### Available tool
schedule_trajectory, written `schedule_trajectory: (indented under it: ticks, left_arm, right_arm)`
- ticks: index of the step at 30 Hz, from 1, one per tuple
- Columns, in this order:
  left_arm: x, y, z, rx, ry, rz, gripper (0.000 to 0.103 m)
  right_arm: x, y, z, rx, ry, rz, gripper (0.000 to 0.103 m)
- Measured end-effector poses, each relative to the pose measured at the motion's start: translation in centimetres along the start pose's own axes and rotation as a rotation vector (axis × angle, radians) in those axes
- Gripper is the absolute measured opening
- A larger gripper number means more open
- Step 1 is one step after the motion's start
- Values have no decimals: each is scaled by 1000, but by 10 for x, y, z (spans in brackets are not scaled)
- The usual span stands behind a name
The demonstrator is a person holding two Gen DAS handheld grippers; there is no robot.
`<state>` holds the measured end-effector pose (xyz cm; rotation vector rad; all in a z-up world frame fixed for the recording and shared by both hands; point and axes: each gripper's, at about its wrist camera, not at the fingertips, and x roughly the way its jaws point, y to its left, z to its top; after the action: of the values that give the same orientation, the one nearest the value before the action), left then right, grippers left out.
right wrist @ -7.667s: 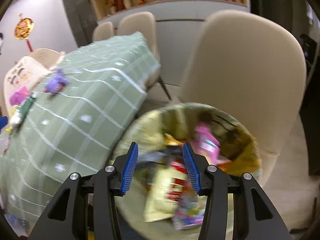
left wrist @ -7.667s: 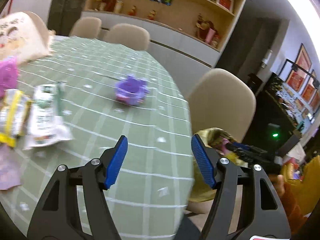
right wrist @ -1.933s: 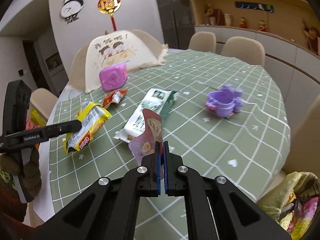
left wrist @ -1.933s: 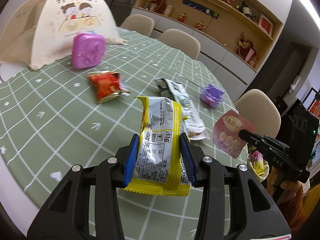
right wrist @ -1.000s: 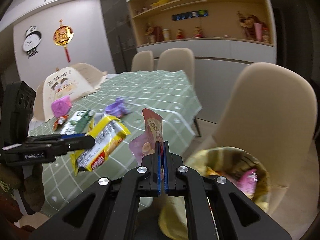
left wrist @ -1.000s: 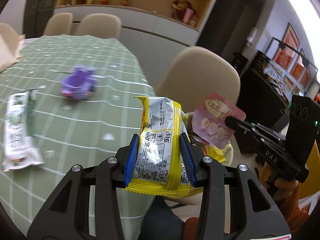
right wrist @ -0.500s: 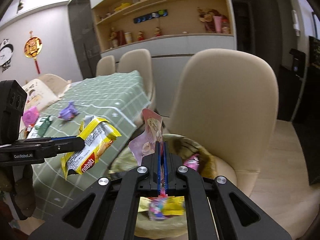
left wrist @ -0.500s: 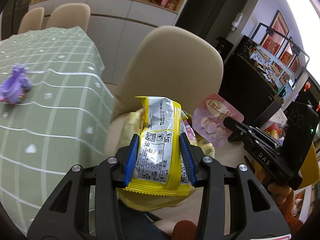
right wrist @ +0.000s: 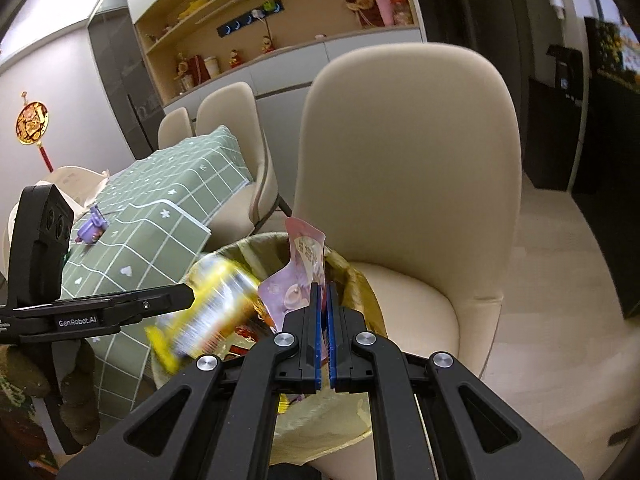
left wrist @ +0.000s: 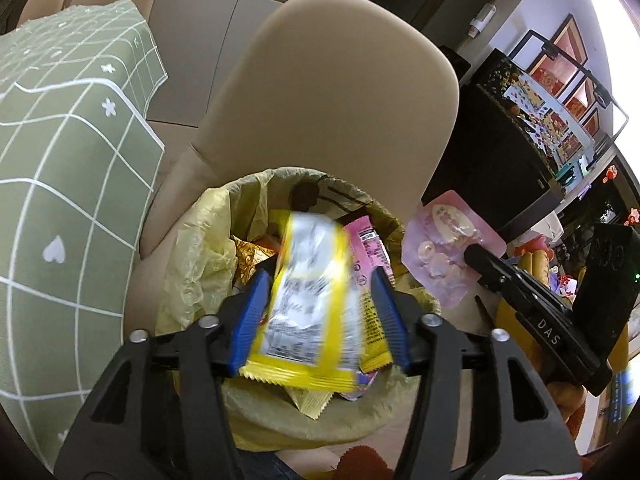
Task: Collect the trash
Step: 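Carry the biscuit pack and pink wrapper to the bin and open both grippers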
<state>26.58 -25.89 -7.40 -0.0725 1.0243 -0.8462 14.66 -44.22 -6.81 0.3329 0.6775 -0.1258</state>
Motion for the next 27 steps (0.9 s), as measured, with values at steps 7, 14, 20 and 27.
schedule_trajectory:
  ticks: [7, 14, 20, 27]
  left_arm:
    - [-17, 15, 1, -38, -45, 28, 55]
    - [-61, 22, -3, -26, -109, 46, 56]
    - [-93, 25, -9, -15, -142, 38, 56]
    - [-110, 34, -14, -29, -162, 35, 57]
  right_arm:
    - [21, 18, -4, -35, 40, 53, 5]
    - [52, 76, -4, -156, 109, 142, 5]
    - [111, 99, -26, -246, 310, 18, 5]
    - [124, 102, -33, -286, 374, -103, 5]
